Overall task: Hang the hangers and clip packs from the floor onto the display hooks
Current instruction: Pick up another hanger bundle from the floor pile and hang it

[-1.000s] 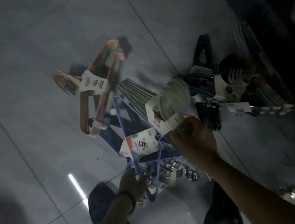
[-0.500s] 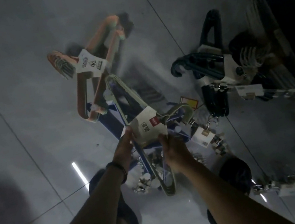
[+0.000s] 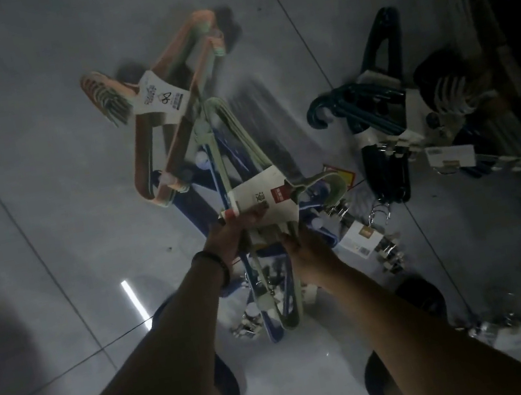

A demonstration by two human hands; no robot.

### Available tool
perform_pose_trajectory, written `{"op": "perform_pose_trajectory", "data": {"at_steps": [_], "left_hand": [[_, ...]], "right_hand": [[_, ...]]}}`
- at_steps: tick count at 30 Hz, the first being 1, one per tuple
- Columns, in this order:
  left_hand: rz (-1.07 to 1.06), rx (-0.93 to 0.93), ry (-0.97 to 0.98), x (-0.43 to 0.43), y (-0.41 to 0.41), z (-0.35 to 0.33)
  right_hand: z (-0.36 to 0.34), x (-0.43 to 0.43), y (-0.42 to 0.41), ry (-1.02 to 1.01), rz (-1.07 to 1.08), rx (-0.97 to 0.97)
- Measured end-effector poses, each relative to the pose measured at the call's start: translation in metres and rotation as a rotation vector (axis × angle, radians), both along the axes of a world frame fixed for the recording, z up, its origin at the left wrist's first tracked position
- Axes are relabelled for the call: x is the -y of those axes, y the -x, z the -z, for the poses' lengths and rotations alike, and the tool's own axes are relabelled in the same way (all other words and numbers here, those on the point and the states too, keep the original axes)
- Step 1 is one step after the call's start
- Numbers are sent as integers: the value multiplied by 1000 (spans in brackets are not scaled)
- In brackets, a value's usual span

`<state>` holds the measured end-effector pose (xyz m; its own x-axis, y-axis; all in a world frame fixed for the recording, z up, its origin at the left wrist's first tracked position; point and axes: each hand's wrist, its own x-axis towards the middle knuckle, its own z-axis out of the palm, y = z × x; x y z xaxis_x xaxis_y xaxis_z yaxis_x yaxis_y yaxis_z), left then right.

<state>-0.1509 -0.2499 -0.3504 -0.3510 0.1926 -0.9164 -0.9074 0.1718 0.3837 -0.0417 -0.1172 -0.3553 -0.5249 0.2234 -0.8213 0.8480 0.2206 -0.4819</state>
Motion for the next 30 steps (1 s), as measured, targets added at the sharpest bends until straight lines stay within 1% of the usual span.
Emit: {"op": "perform_pose_trajectory", "data": {"at_steps": [3, 7, 9, 11, 12, 13, 14, 16, 19, 20, 21, 24, 25, 26, 28, 30], "left_hand": [[-22, -31, -7, -5, -3, -11], [-98, -60, -34, -7, -13, -53], [-113, -89, -22, -11, -16, -86], [-88, -135, -1, -15, -16, -125], [-73, -166, 0, -18, -15, -147], [-48, -187, -3, -21, -12, -170], [-10, -201, -15, -24, -10, -196], [73, -221, -47, -35, -7, -252], [146, -266, -113, -58, -2, -356], [176, -286, -137, -68, -3, -394], [190, -307, -157, -79, -5, -433], [249, -366, -219, -119, -9, -549], [268, -406, -240, -135, -12, -586], [285, -448, -258, -153, -15, -623], [295, -515, -318, -192, -21, -691], [336, -580, -394, -231, -31, -757]], "right_hand": [[-16, -11, -1, 13, -57, -3], [-74, -15, -2, -9, -123, -52], [-117, -25, -3, 21, -145, -39], [-176, -44, 2, 31, -169, 12], [-209, -56, 6, -25, -222, 33], [-240, -71, 11, -141, -300, 50], [-273, -86, 18, -268, -347, 55], [-339, -112, 33, -431, -265, -43], [-450, -145, 62, -584, -139, -300], [-488, -155, 68, -581, -121, -363], [-526, -164, 75, -559, -126, -390], [-634, -193, 78, -525, -172, -357], [-667, -202, 74, -559, -167, -365], [-702, -213, 69, -635, -149, -387], [-770, -243, 53, -829, -107, -446], [-835, -277, 33, -909, -75, -490]]}}
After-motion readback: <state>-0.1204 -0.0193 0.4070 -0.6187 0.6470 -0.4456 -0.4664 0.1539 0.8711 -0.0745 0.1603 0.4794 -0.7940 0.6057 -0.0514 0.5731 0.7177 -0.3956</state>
